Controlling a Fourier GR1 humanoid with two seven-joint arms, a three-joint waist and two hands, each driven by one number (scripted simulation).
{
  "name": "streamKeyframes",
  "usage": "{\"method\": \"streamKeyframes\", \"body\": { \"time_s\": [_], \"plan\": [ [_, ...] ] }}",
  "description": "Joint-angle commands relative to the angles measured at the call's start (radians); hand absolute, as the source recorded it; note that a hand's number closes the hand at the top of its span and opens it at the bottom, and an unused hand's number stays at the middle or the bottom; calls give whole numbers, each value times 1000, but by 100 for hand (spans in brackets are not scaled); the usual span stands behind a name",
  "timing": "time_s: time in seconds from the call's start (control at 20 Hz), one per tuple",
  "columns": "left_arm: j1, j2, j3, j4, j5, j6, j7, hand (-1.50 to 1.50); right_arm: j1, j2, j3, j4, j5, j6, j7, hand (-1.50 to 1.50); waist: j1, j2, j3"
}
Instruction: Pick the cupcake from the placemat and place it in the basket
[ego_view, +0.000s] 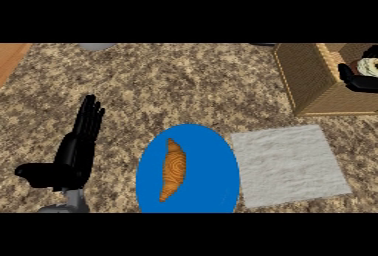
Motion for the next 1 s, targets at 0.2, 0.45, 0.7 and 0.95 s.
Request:
{"method": "streamKeyframes", "body": {
  "time_s": [0.2, 0.45, 0.7, 0.95],
  "plan": [
    [-12, 2, -4, -42, 4, -2, 22, 0, 24, -55, -8, 176, 33, -5, -26, -150, 2, 26, 29],
    [-47, -9, -10, 25, -17, 6, 4, 0, -35, -8, -26, 214, 9, -62, -45, -150, -1, 28, 28],
    [-34, -27, -20, 20, -29, 26, 3, 0, -67, -60, -106, 223, -87, -22, -129, -150, -14, 22, 28],
    [15, -4, -18, -46, -12, -2, 14, 0, -133, -87, -149, 285, -96, -153, -181, -150, 5, 24, 28]
  ]
}}
